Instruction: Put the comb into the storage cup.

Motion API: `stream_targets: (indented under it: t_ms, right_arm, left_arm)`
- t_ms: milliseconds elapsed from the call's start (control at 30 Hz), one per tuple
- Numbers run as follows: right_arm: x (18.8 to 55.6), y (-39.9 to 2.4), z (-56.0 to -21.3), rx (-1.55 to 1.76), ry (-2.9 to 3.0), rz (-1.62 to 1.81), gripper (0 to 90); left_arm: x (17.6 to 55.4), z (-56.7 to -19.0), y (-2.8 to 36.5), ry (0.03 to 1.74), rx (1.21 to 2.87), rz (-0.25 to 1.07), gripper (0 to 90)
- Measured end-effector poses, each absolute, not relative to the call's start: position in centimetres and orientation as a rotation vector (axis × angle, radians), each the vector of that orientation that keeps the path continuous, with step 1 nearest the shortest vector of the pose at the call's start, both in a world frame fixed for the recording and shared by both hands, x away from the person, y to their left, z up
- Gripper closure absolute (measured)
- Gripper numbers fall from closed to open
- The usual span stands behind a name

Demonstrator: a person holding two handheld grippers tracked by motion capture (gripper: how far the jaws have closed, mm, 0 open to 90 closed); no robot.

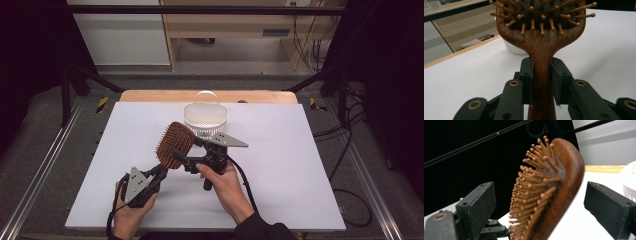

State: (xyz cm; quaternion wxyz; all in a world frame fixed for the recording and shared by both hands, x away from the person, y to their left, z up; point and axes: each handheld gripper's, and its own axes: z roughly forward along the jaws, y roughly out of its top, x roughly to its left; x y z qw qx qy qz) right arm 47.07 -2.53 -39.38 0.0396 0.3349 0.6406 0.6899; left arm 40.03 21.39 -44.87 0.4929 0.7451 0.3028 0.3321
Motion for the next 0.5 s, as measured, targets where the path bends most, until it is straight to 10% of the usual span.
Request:
stream_targets:
  t_ms: [500]
  right_arm:
    - [47.89,-2.57,-38.64,1.070,1.993,2.164,25.4]
  left_arm:
    - [39.87,-44.91,21.13,0.712,1.822,0.817,72.2]
